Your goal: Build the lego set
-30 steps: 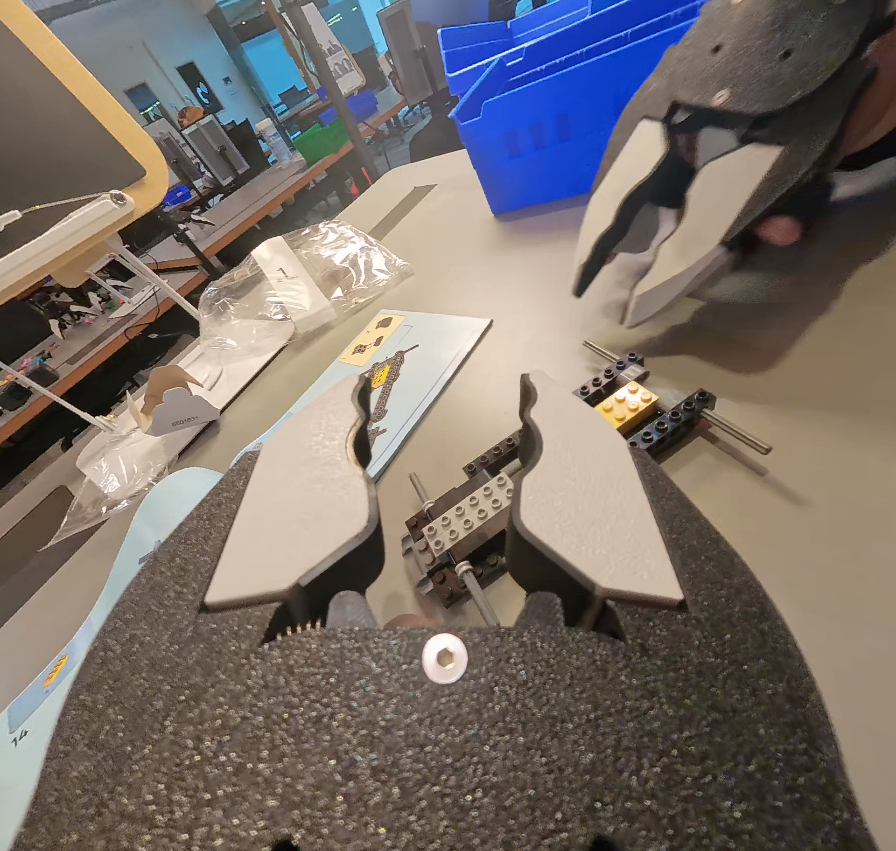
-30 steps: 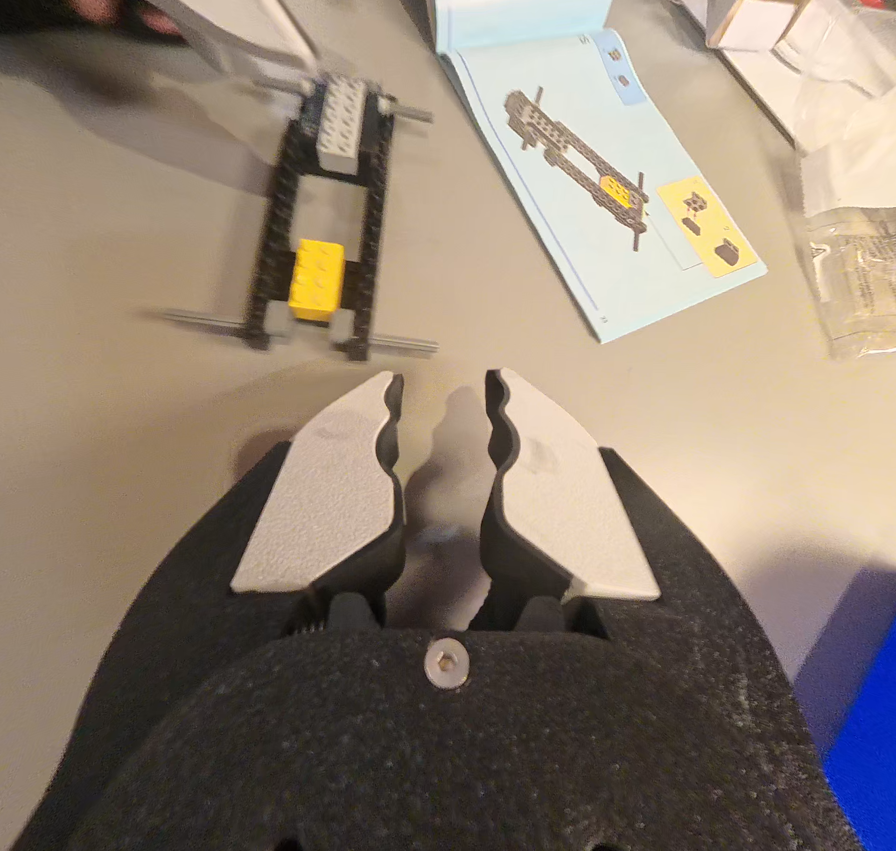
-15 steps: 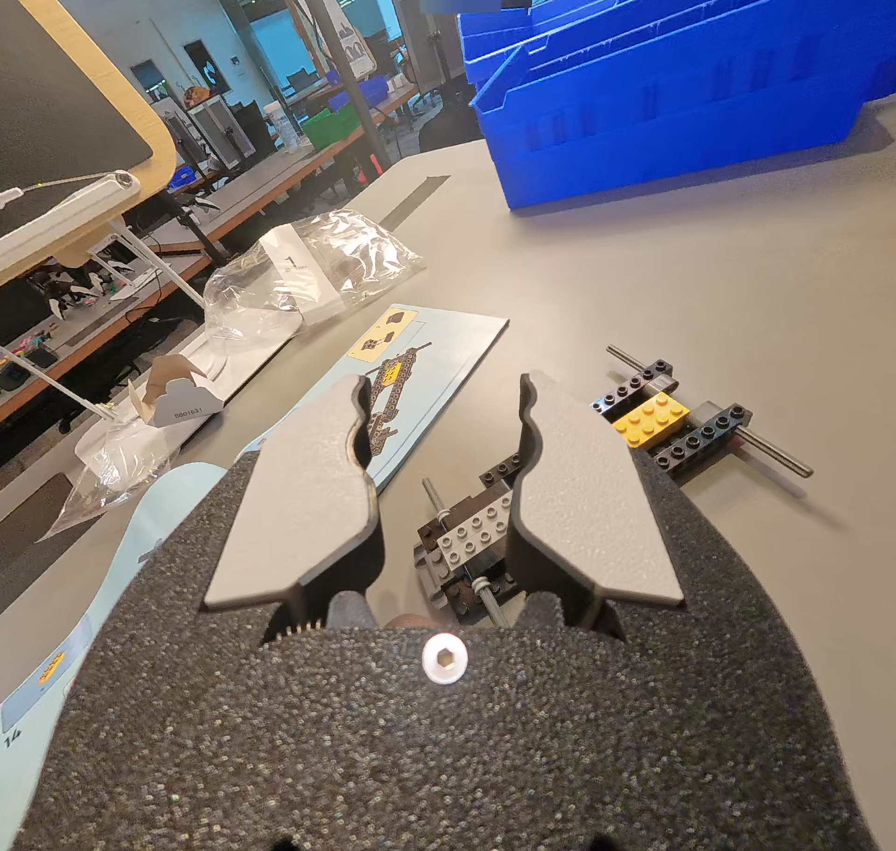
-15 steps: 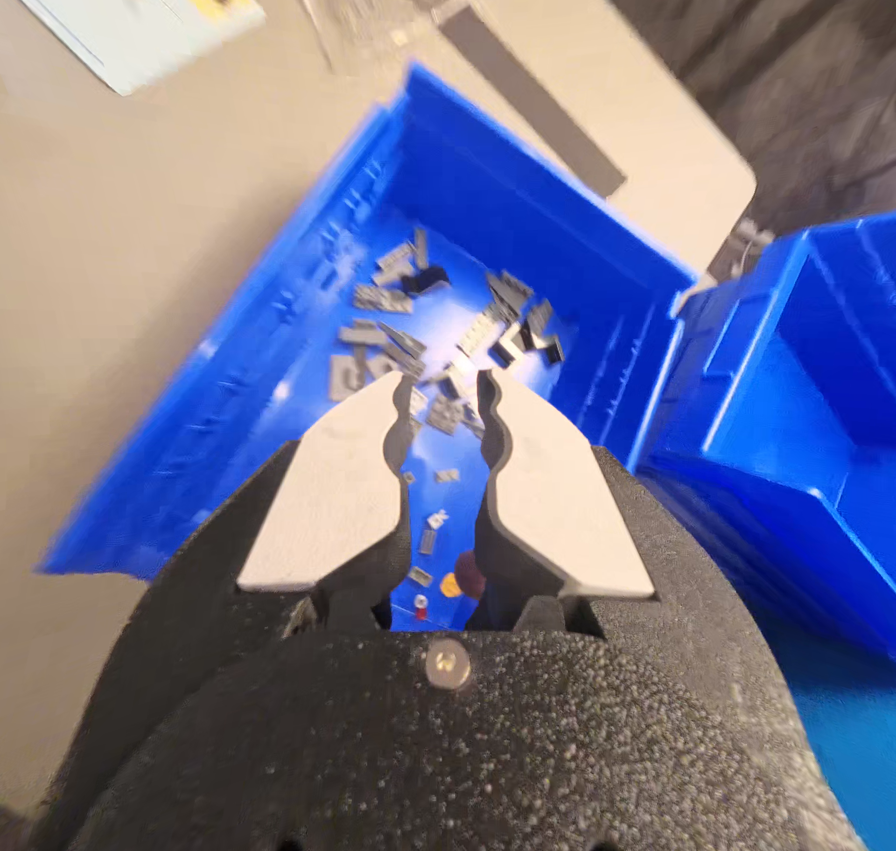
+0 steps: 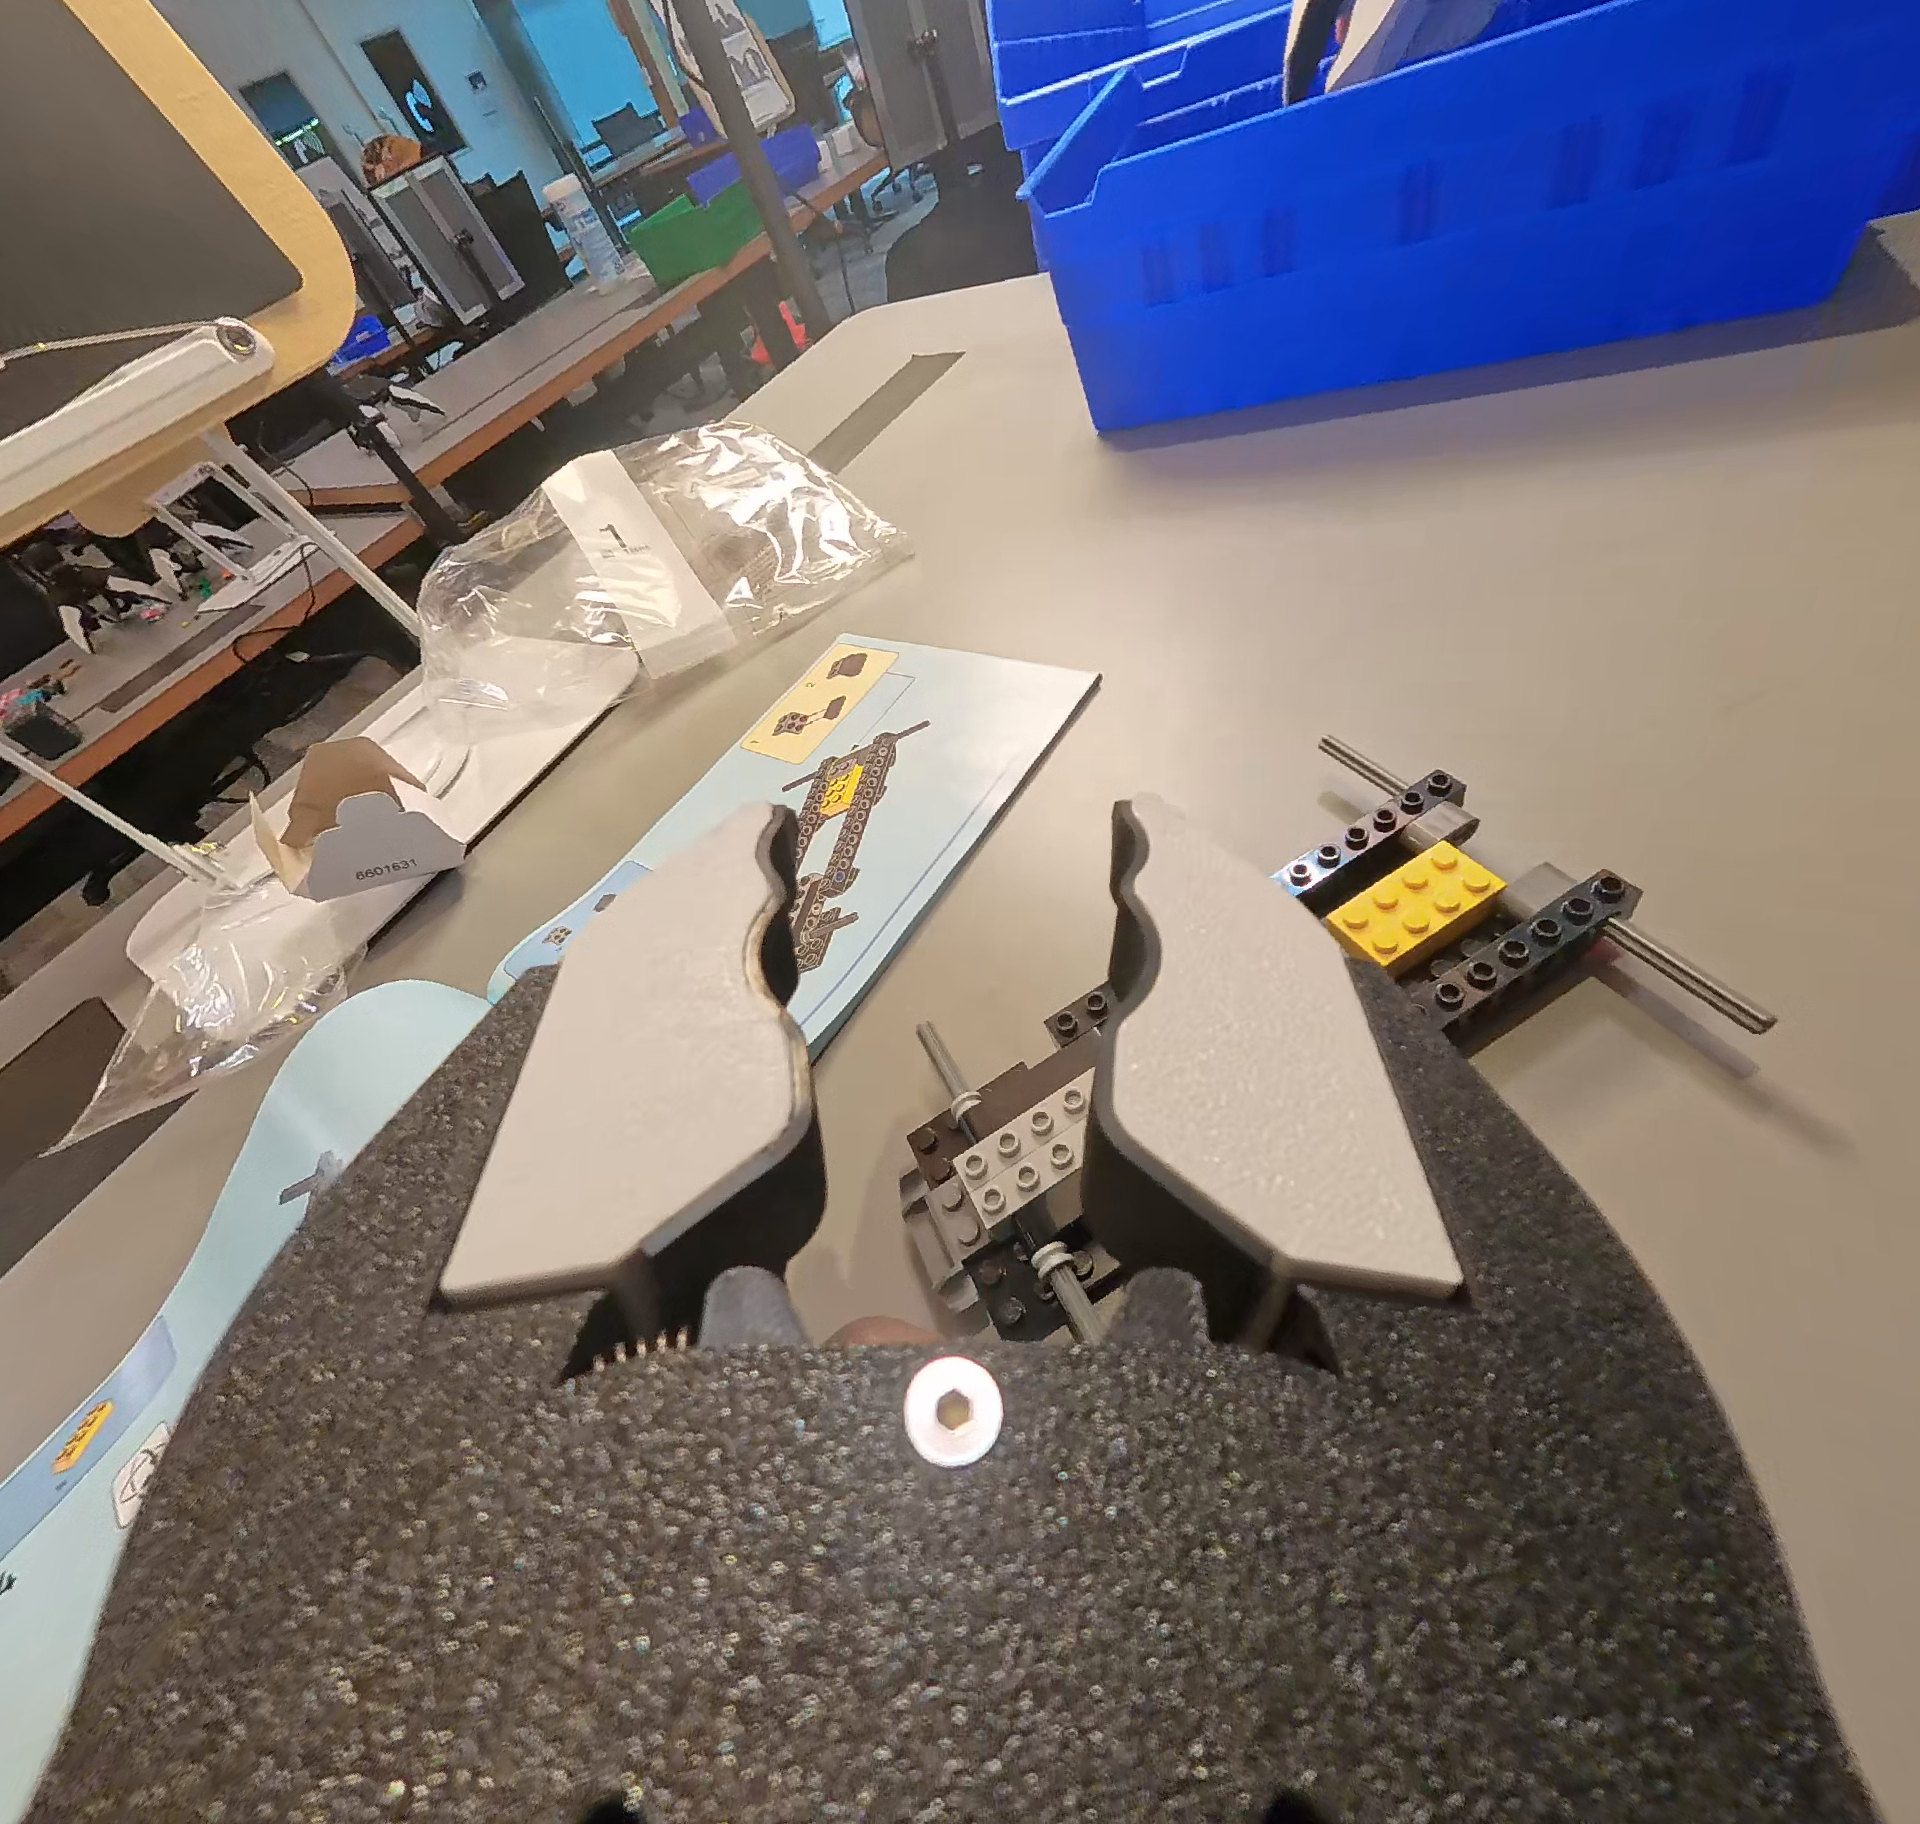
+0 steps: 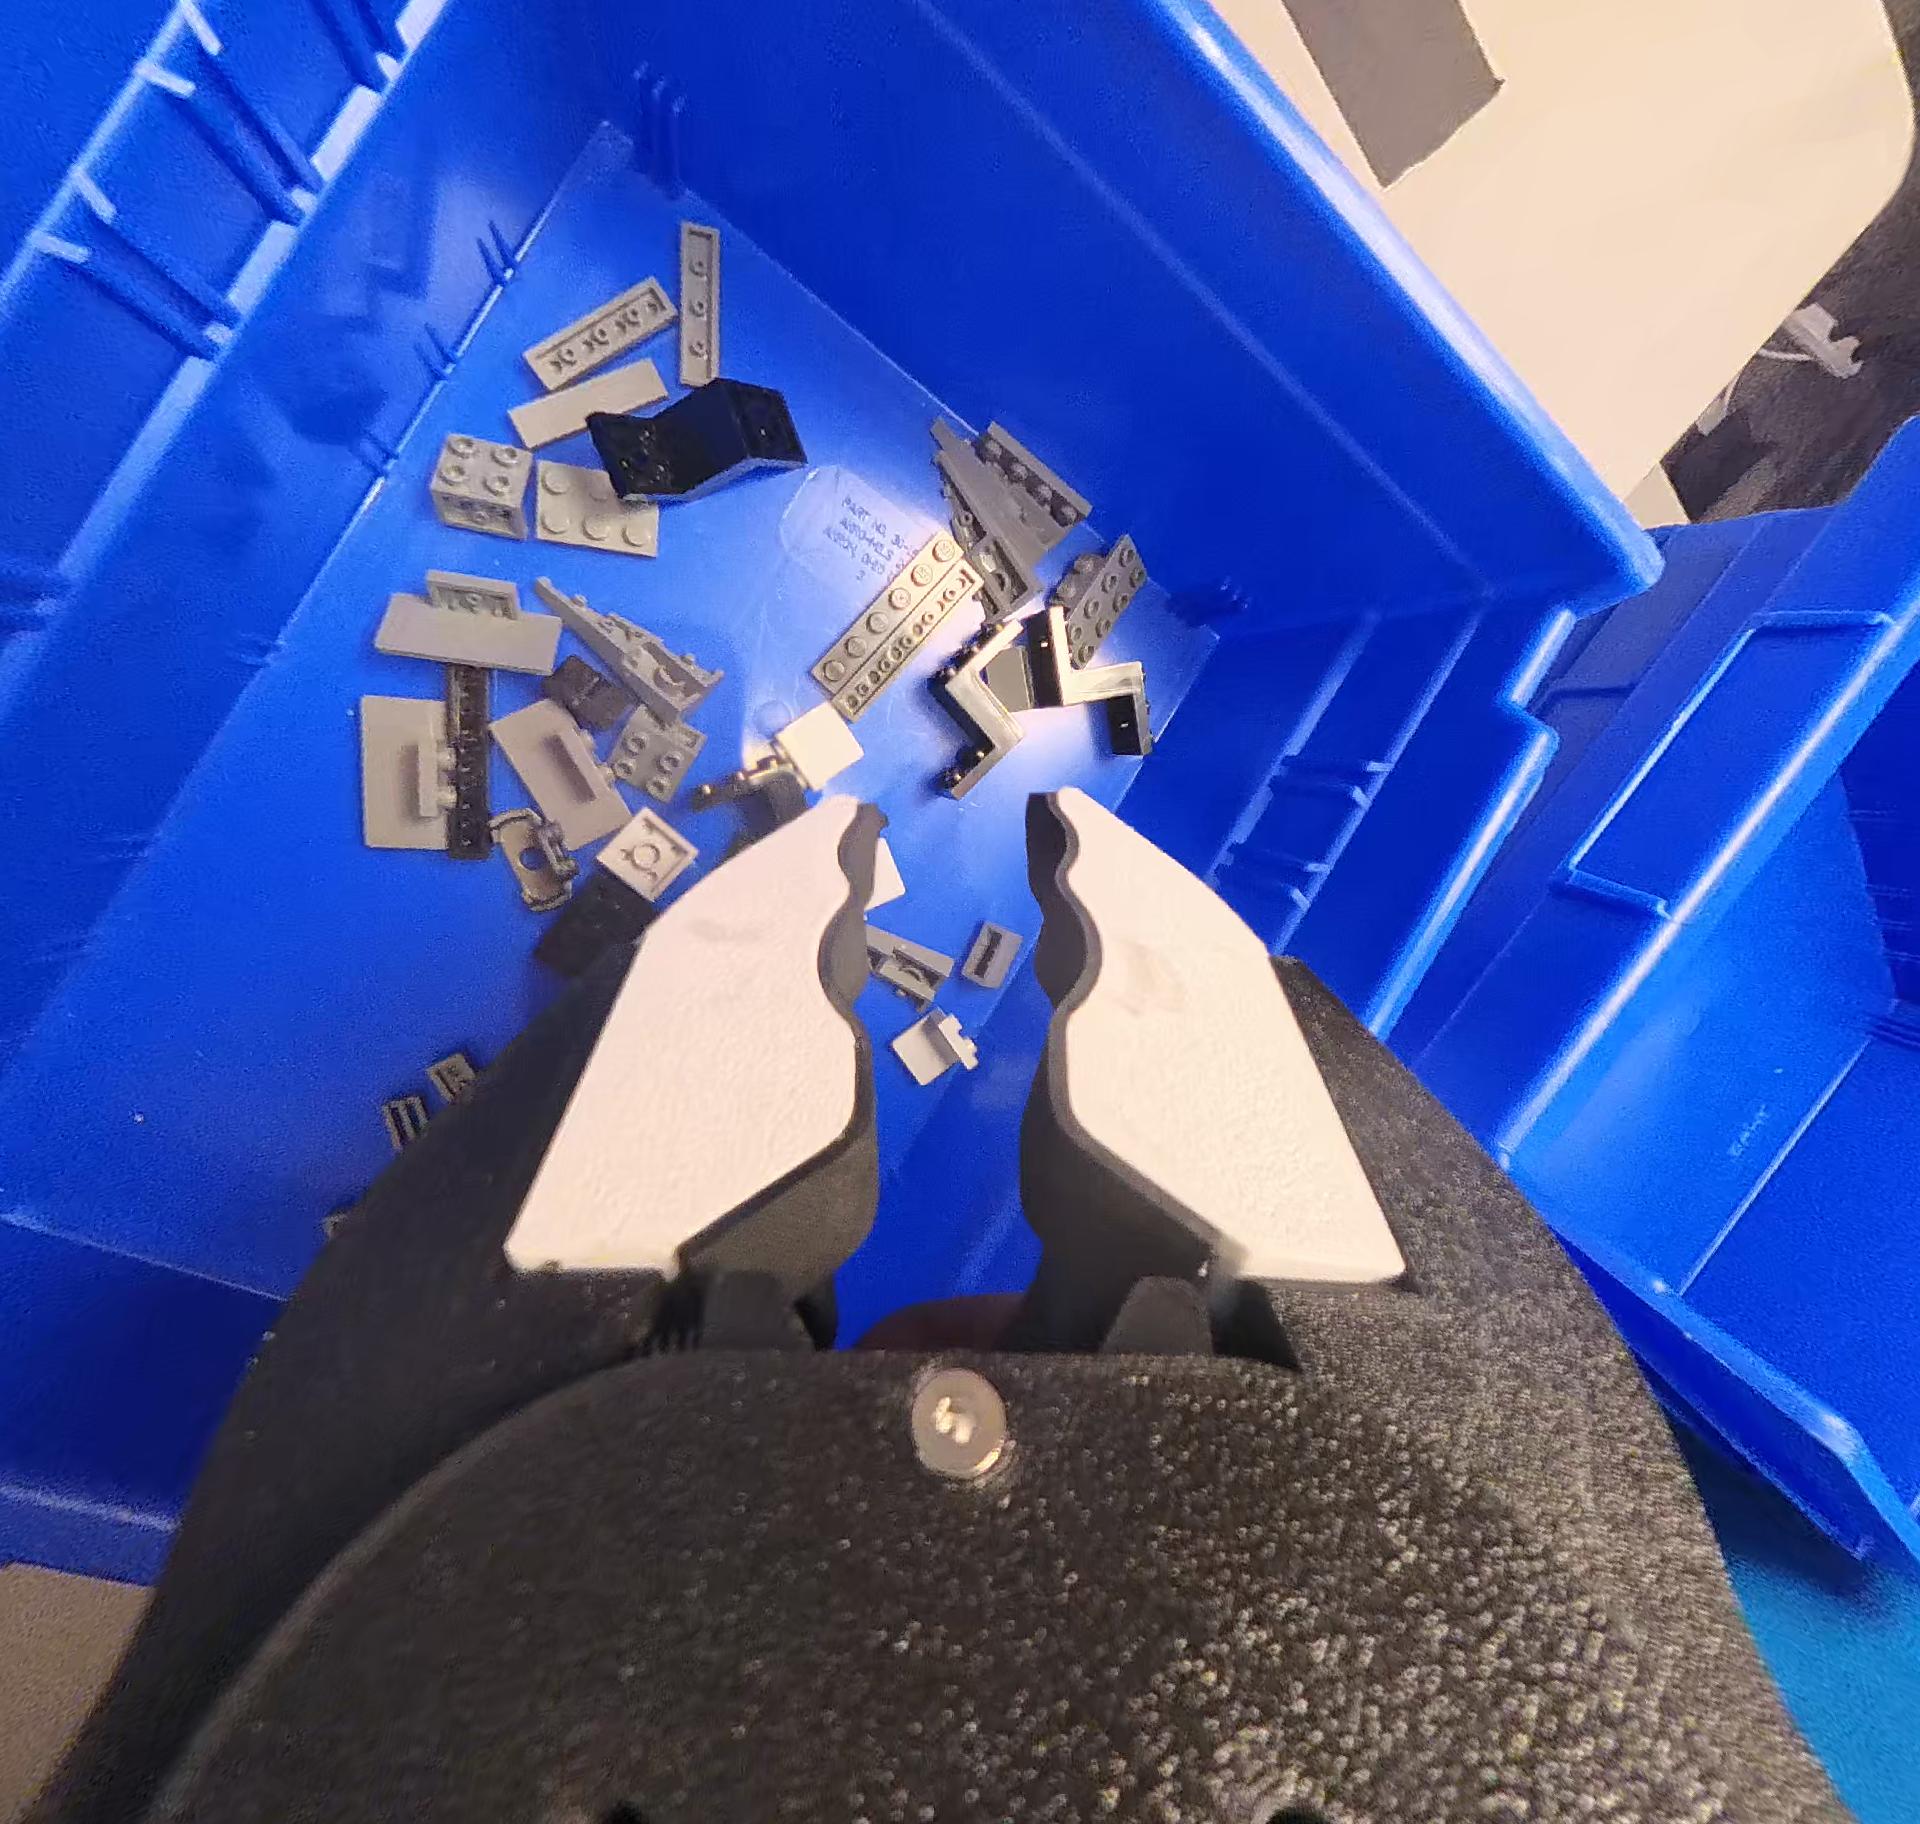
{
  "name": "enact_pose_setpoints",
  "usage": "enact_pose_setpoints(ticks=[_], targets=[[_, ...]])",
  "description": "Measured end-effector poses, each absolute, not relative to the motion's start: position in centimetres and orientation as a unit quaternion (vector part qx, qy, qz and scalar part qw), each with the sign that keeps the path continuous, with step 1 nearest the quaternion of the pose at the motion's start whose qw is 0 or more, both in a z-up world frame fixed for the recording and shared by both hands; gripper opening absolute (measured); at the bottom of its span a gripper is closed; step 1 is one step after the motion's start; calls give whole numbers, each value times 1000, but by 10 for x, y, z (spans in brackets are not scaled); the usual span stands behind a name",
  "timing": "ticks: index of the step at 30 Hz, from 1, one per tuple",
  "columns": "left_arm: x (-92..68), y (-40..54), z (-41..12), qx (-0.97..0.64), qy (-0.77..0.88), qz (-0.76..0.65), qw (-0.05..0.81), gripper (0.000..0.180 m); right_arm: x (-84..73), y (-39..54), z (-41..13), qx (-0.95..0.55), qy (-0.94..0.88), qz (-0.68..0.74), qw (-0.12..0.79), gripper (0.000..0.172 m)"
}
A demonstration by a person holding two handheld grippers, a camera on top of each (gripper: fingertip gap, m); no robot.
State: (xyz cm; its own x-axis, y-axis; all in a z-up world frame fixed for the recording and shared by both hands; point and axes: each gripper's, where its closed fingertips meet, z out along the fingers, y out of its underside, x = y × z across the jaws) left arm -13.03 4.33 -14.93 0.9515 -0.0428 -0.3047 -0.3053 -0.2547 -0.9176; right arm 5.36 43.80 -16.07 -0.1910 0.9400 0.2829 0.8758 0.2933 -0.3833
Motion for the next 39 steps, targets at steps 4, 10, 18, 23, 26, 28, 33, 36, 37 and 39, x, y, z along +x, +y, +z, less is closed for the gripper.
enact_pose_setpoints(ticks=[4, 10, 18, 23, 26, 28, 33, 36, 37, 39], targets=[[-129, 41, -152, -788, 121, 115, 592, 58, 57, 432, -171, -594, -771, 68, 219, 29], [-127, 40, -153, -789, 128, 115, 590, 58, 74, 428, -179, -576, -794, 38, 192, 29], [-129, 41, -155, -794, 124, 120, 583, 58, 105, 419, -186, -532, -837, 16, 128, 29], [-131, 42, -156, -797, 119, 120, 580, 59, 119, 413, -194, -517, -849, 7, 109, 28], [-132, 42, -156, -798, 116, 118, 580, 58, 120, 410, -196, -514, -851, 9, 107, 28], [-132, 42, -156, -799, 115, 118, 579, 59, 120, 408, -197, -510, -854, 6, 106, 28], [-131, 42, -158, -800, 117, 121, 576, 59, 112, 404, -196, -490, -864, 4, 114, 28], [-132, 43, -158, -802, 116, 119, 573, 59, 96, 400, -196, -449, -884, 9, 133, 27], [-132, 43, -159, -803, 114, 119, 573, 59, 90, 399, -195, -434, -890, 11, 141, 27], [-133, 43, -159, -804, 112, 120, 572, 59, 79, 394, -194, -412, -899, 21, 149, 27]])
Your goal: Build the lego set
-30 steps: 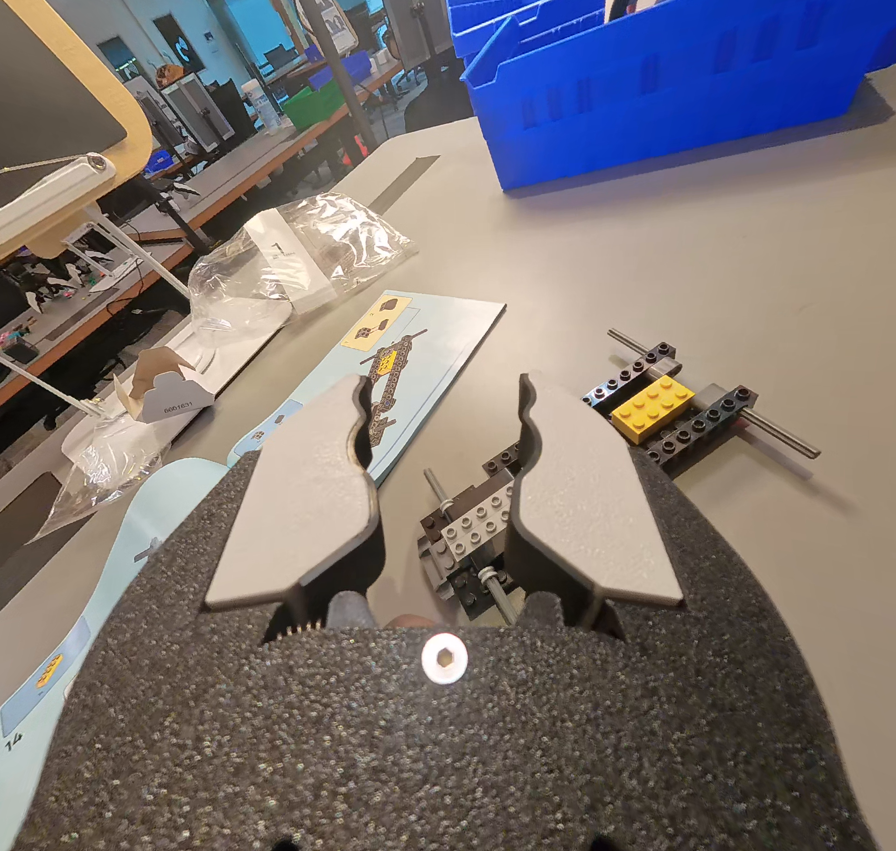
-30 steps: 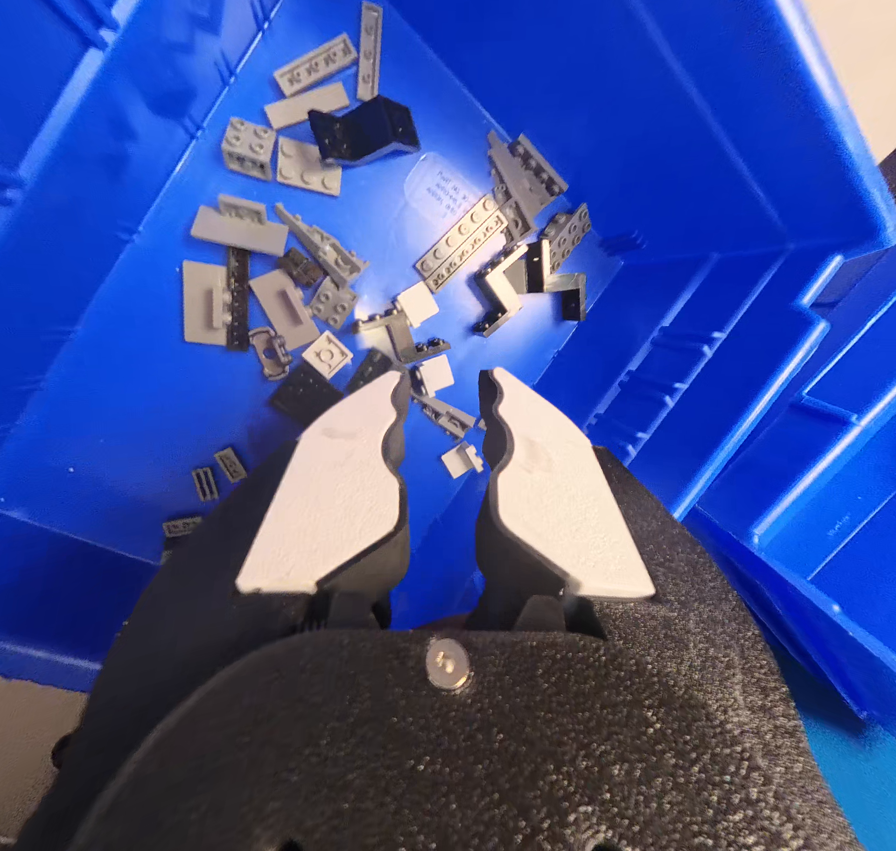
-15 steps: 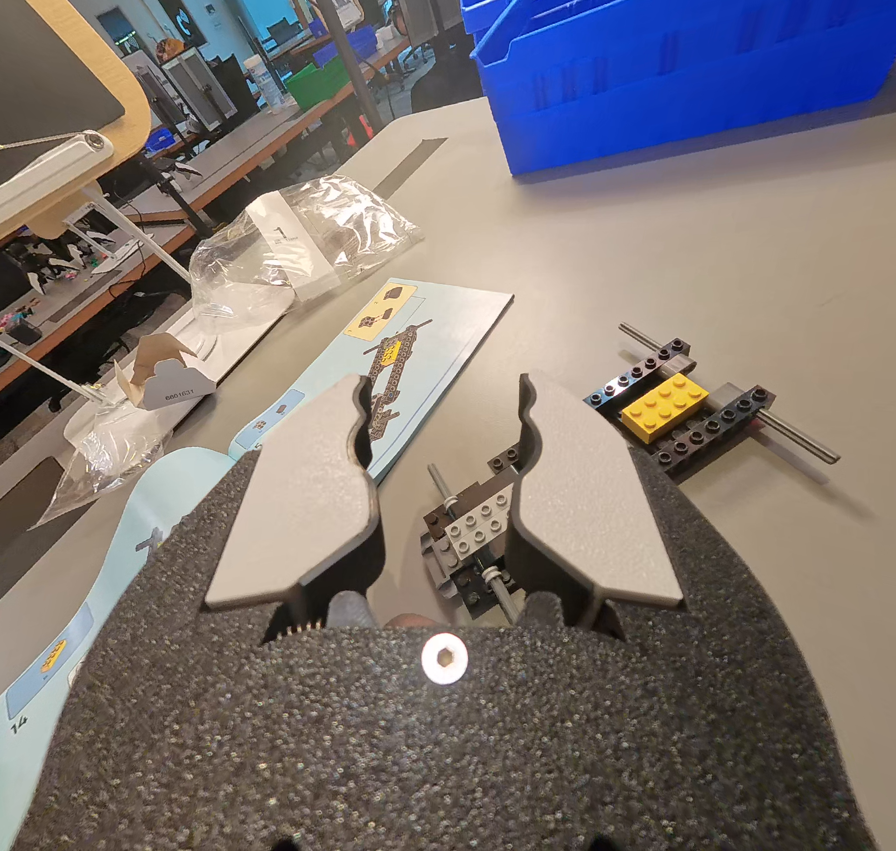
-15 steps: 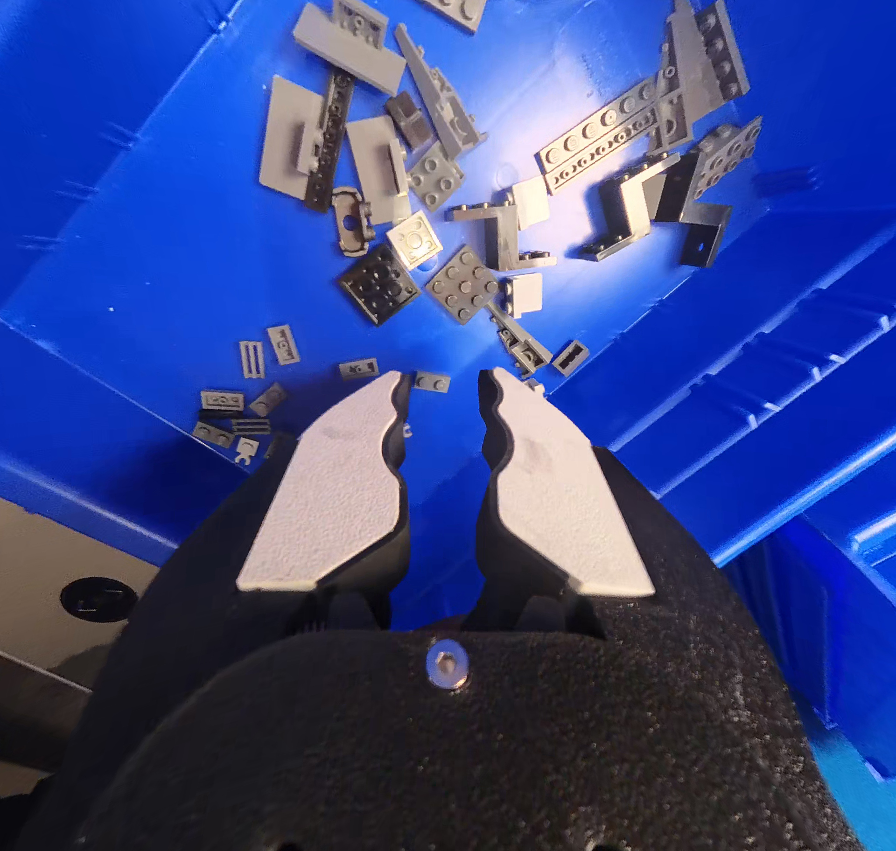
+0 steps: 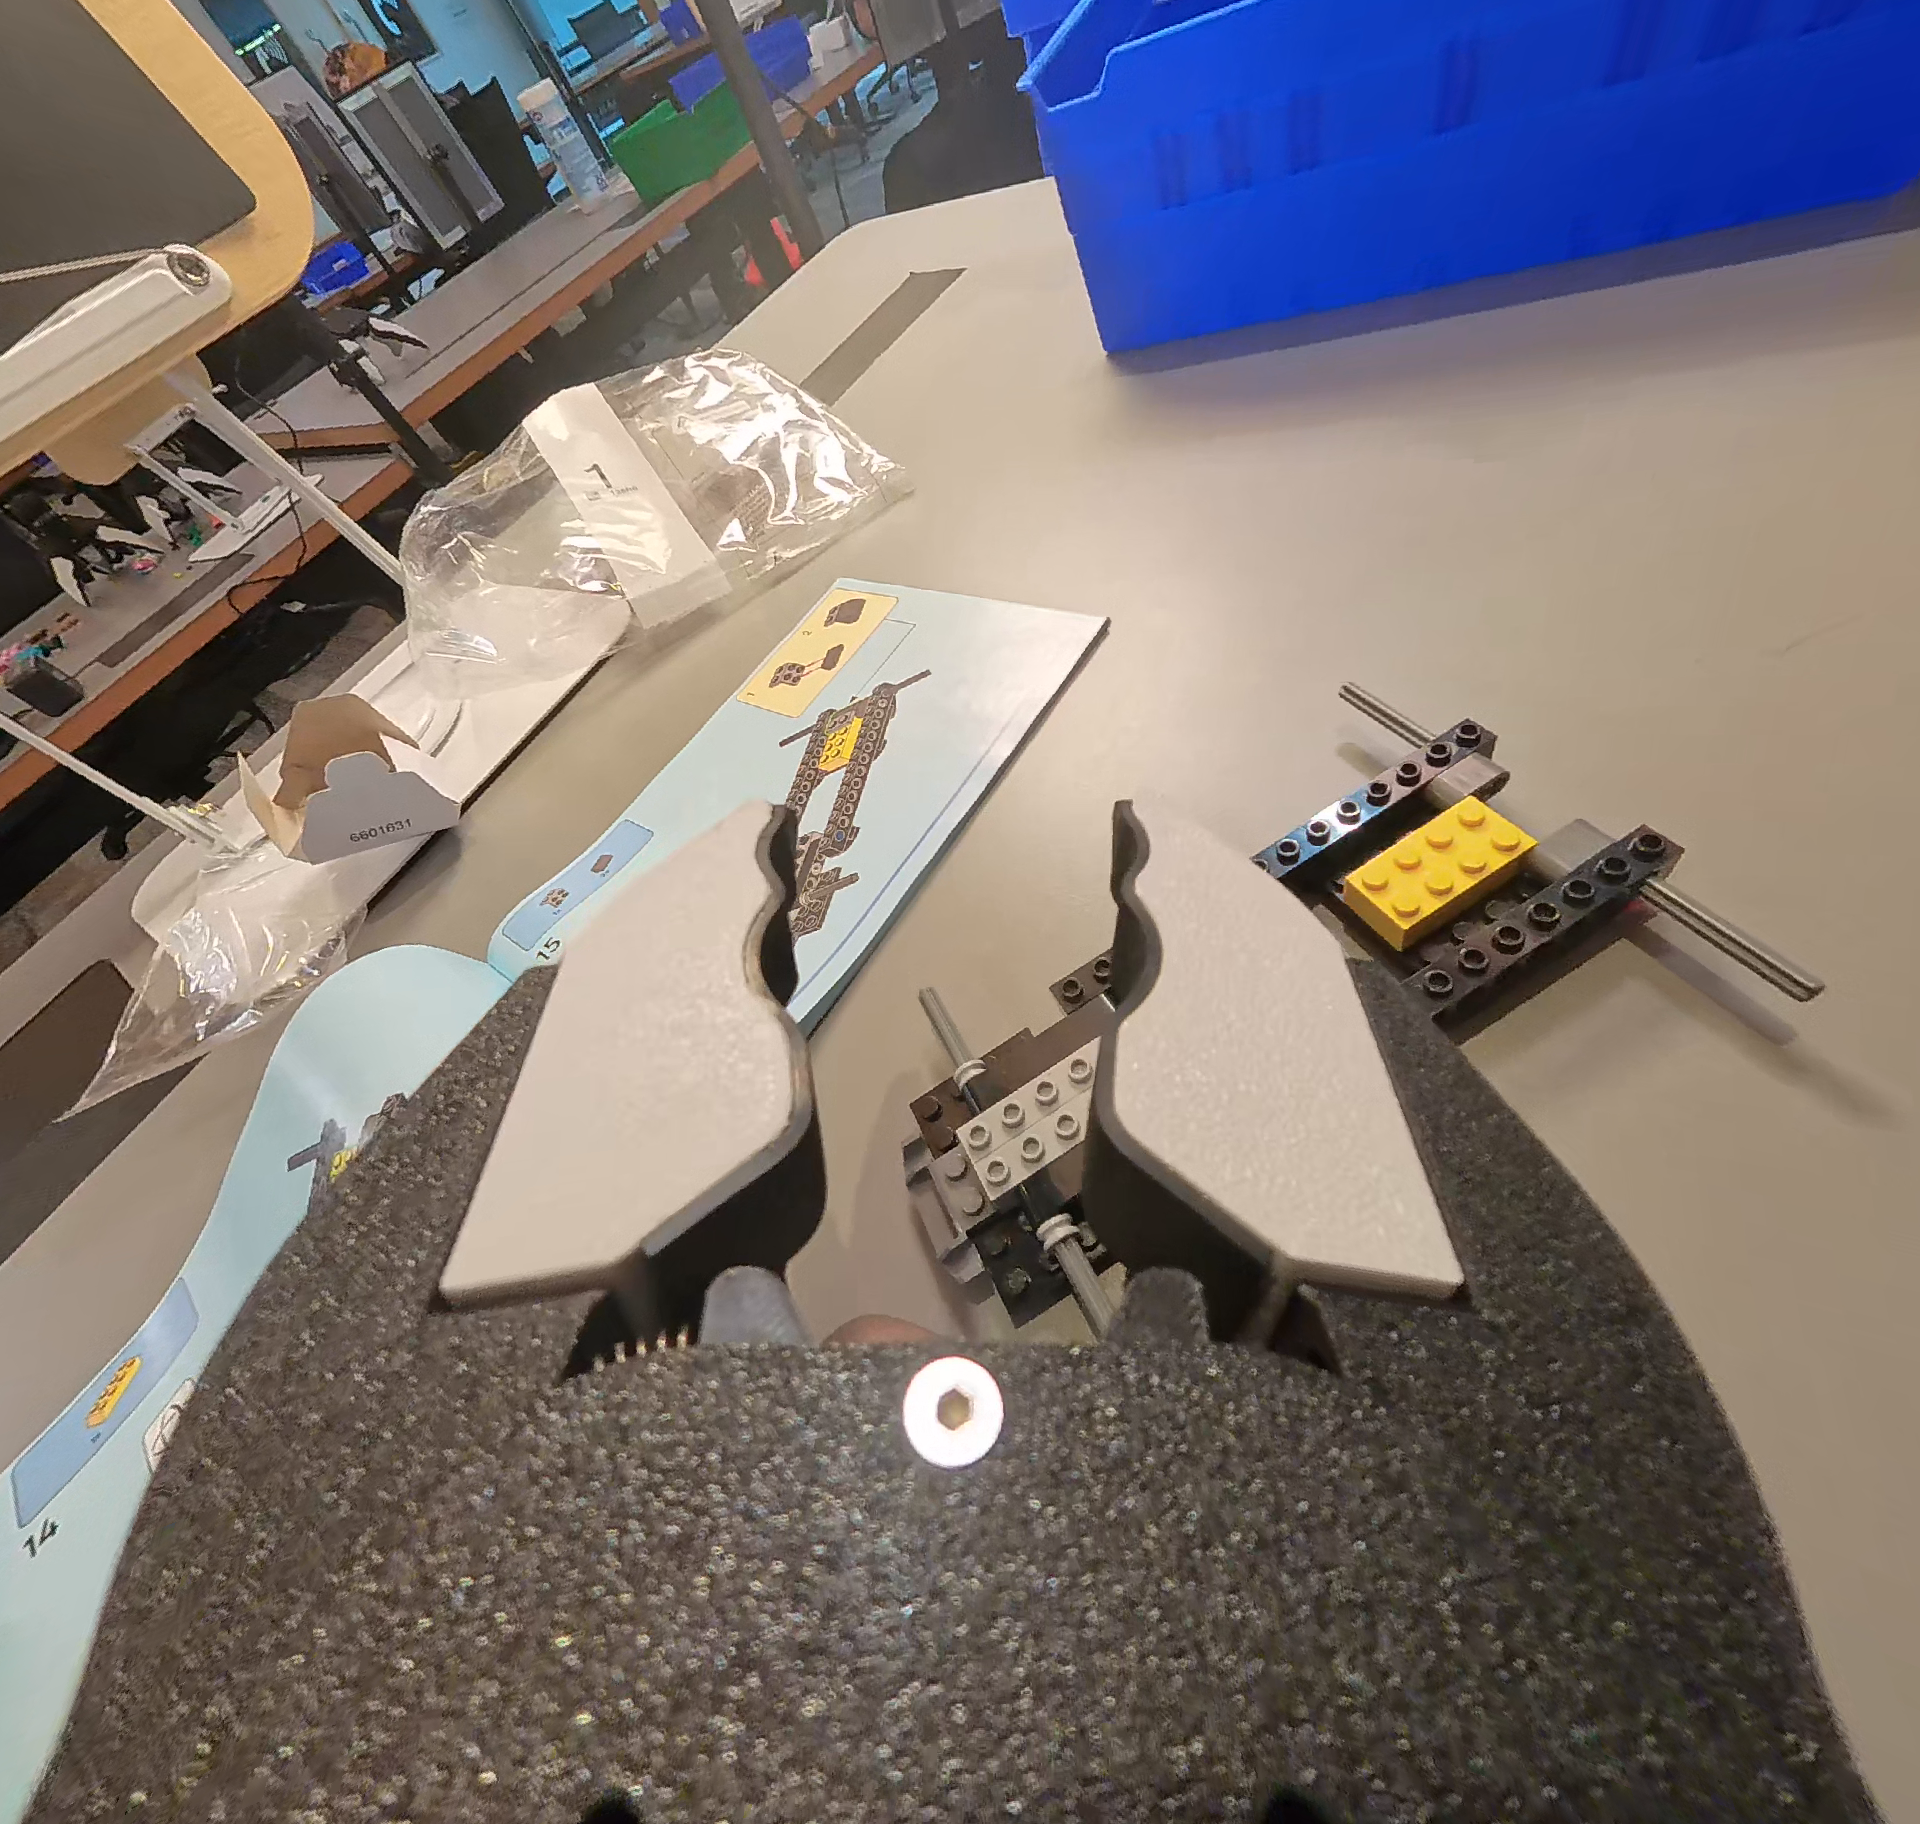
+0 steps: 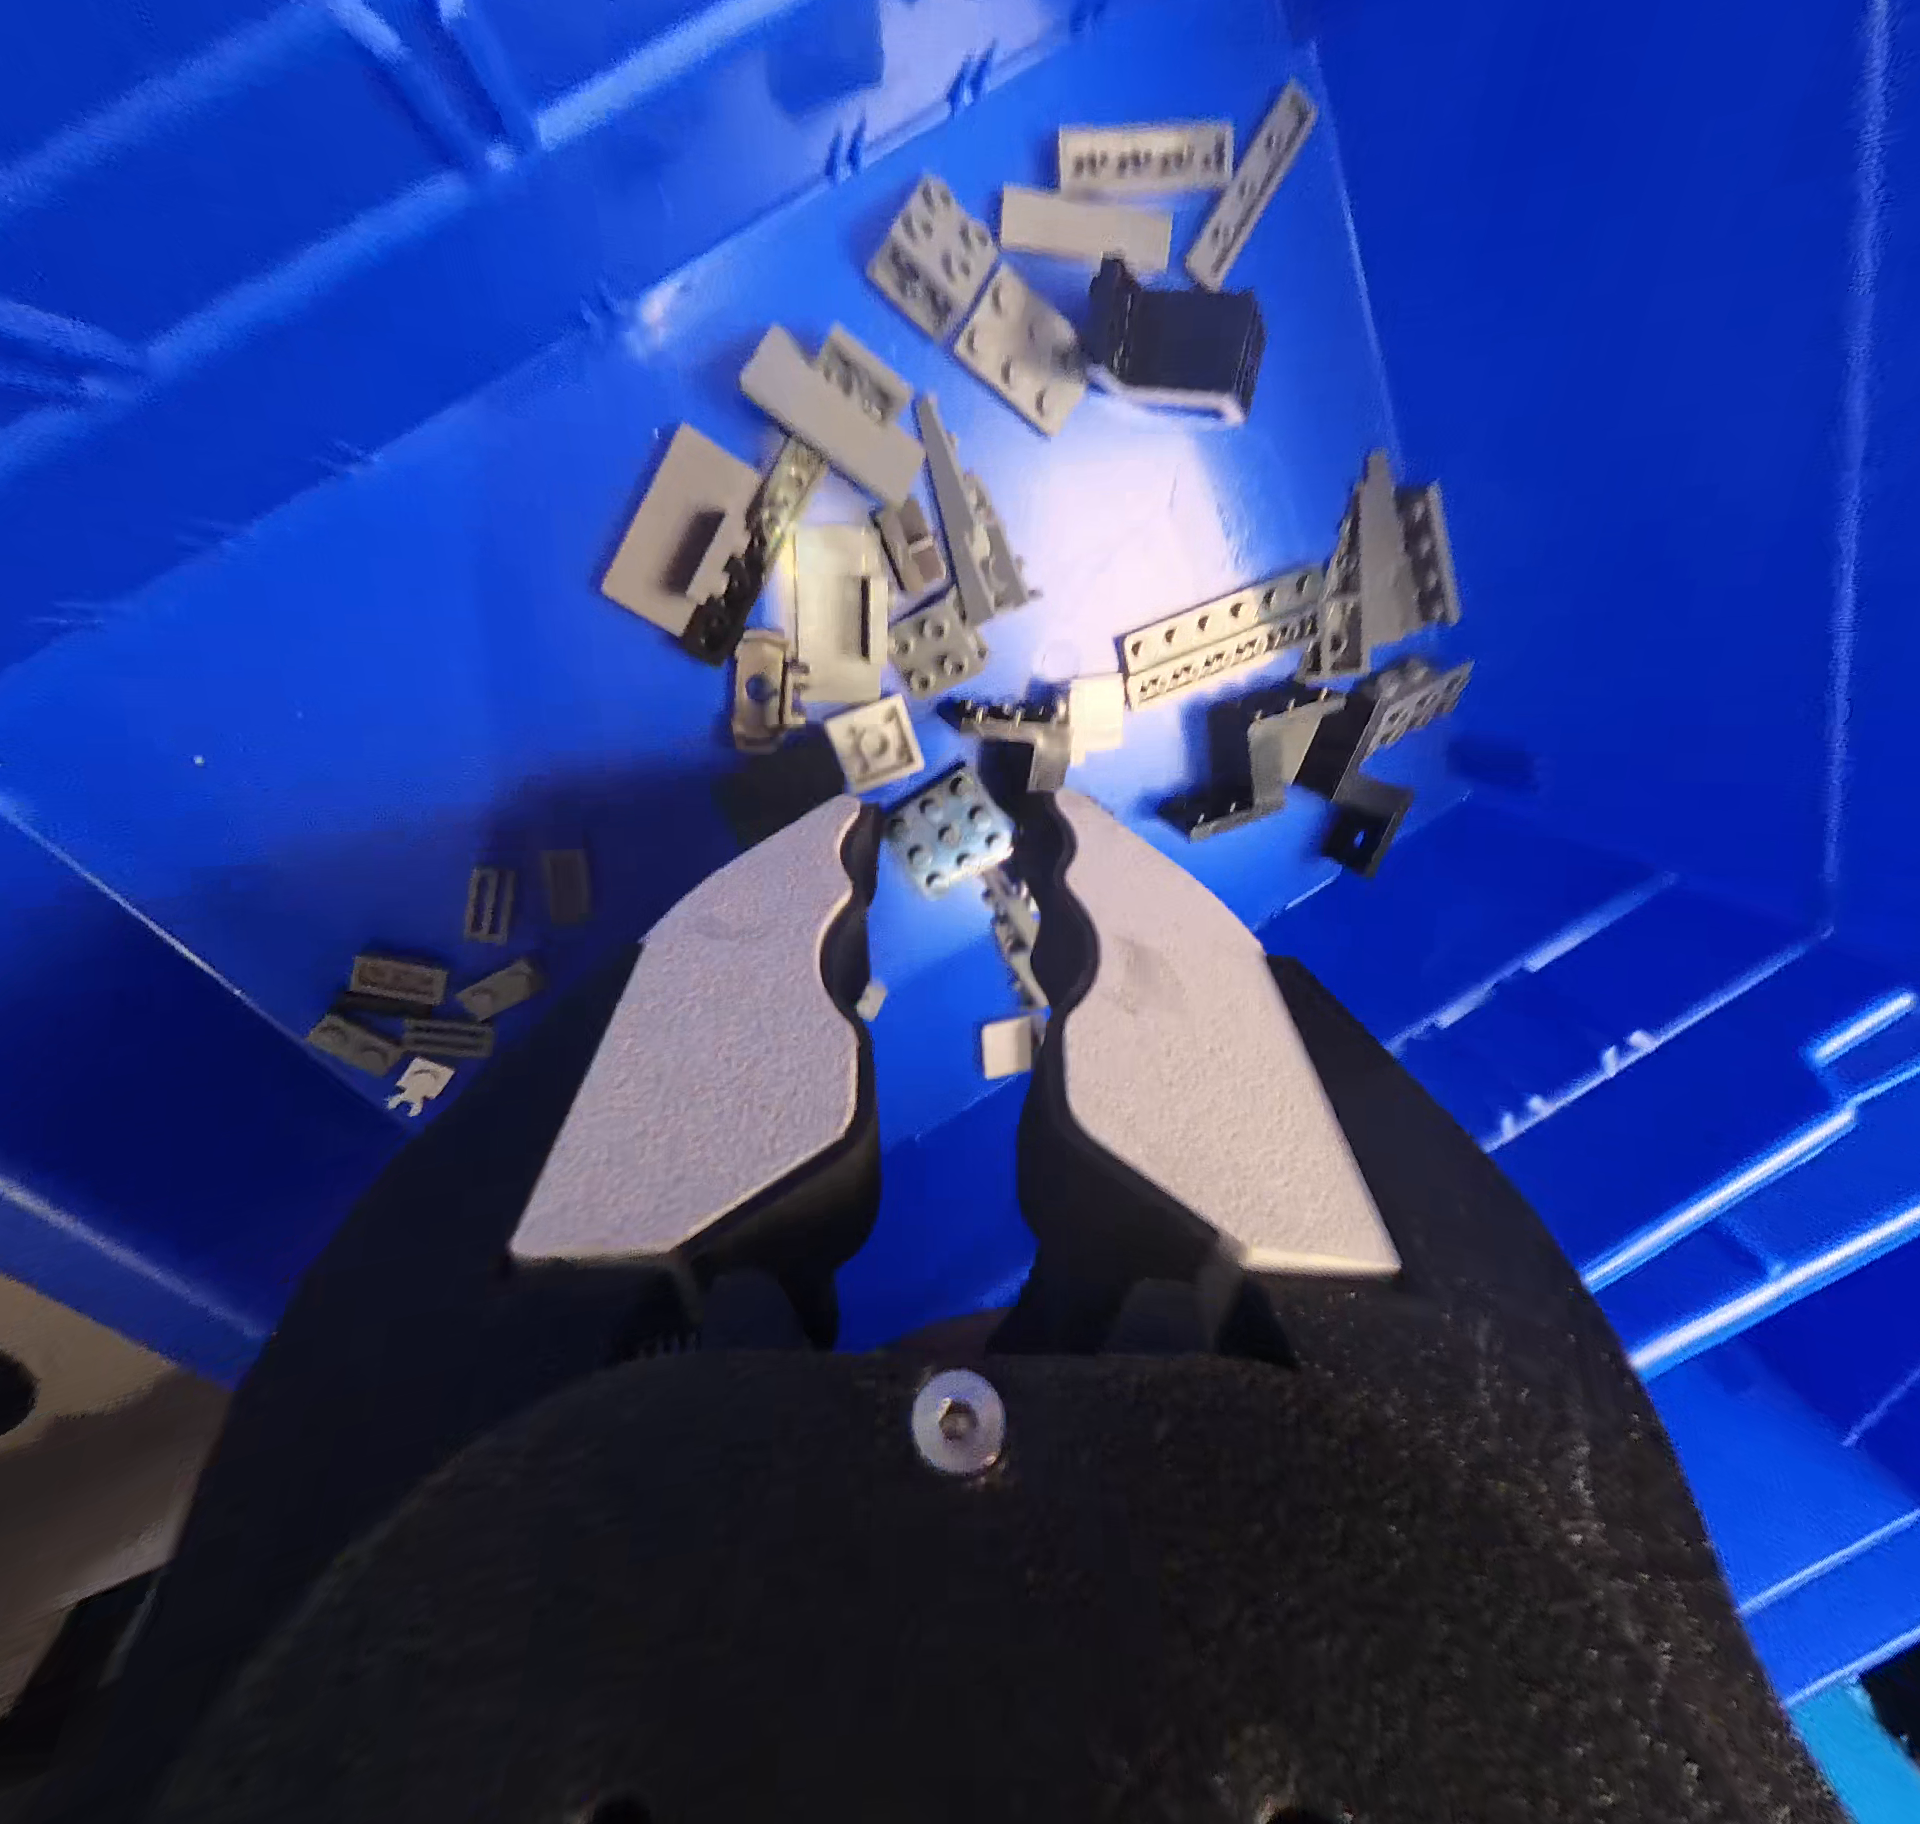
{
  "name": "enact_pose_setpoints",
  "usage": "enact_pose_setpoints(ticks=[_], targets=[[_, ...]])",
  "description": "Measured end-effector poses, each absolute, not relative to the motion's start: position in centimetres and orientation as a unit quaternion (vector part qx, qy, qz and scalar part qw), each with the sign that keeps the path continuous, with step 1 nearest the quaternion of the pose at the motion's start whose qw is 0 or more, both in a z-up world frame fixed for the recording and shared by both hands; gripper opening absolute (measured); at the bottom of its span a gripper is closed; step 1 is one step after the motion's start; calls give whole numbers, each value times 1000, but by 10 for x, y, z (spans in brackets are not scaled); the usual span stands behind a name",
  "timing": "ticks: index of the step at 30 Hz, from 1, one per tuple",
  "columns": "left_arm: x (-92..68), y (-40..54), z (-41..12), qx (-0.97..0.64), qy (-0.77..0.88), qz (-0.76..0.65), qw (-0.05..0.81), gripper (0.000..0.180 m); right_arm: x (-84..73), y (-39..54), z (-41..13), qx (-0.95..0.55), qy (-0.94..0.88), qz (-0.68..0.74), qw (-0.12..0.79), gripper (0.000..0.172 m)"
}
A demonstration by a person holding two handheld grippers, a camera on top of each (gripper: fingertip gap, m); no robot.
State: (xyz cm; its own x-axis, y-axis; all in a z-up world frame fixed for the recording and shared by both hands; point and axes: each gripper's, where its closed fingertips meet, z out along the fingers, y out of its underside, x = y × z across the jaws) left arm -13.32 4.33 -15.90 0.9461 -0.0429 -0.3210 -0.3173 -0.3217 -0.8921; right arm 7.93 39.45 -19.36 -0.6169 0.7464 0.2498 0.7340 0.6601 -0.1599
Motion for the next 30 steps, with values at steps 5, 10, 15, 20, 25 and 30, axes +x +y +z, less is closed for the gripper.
enact_pose_setpoints(ticks=[5, 10, 15, 20, 25, 30], targets=[[-135, 44, -160, -807, 108, 126, 567, 59, 61, 389, -200, -375, -914, 28, 153, 27], [-138, 45, -161, -809, 99, 127, 565, 59, 55, 399, -215, -376, -914, 10, 154, 27], [-141, 47, -162, -812, 92, 132, 561, 58, 48, 414, -216, -404, -898, -21, 175, 23], [-142, 47, -162, -813, 91, 137, 559, 59, 52, 396, -215, -393, -909, 30, 137, 18], [-141, 47, -163, -813, 93, 139, 558, 59, 55, 396, -222, -379, -917, 17, 120, 18], [-140, 47, -163, -812, 99, 142, 557, 59, 56, 389, -221, -379, -919, 36, 106, 18]])
